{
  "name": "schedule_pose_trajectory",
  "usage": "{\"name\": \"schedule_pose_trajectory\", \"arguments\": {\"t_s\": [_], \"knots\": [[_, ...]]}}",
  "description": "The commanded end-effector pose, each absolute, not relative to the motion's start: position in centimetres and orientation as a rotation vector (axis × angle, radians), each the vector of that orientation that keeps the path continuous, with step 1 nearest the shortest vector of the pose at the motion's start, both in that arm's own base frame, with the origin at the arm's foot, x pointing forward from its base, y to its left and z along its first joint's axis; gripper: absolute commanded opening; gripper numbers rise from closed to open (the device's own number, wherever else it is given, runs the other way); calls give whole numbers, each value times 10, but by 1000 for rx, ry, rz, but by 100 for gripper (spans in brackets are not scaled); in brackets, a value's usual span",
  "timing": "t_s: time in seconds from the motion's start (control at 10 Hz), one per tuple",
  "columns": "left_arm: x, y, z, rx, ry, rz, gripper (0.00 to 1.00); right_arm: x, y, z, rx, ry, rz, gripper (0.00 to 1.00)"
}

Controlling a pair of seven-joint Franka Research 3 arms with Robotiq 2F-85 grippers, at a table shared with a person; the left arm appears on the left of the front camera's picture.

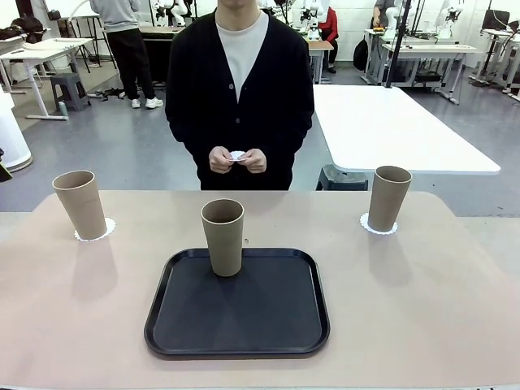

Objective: Place coasters on the table and set cups on them.
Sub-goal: Take one Reusable plastic cup from the Flat Tray and place it on a coaster set by the human.

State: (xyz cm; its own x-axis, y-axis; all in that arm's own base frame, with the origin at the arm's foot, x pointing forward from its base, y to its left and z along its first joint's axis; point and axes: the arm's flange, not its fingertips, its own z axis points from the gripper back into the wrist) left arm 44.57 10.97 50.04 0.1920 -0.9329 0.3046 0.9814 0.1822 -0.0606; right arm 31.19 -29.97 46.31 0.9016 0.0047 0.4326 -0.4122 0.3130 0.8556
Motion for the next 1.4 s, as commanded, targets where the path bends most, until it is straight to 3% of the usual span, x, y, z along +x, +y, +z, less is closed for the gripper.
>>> {"name": "schedule_pose_trajectory", "arguments": {"t_s": [0.0,0.2,0.3,0.6,0.7,1.0,1.3], "knots": [[433,106,498,-152,-246,-1192,100,311,-300,463,1232,-389,291,100],[397,107,479,-133,-194,-835,100,311,-300,463,1232,-389,291,100],[385,108,473,-155,-87,-707,100,311,-300,463,1232,-389,291,100],[377,107,477,-337,0,-519,100,311,-300,463,1232,-389,291,100],[377,116,480,-458,-14,-510,100,311,-300,463,1232,-389,291,100],[377,178,477,-1091,-116,-461,100,311,-300,463,1232,-389,291,100],[365,247,463,-1293,-305,-354,100,311,-300,463,1232,-389,291,100]]}}
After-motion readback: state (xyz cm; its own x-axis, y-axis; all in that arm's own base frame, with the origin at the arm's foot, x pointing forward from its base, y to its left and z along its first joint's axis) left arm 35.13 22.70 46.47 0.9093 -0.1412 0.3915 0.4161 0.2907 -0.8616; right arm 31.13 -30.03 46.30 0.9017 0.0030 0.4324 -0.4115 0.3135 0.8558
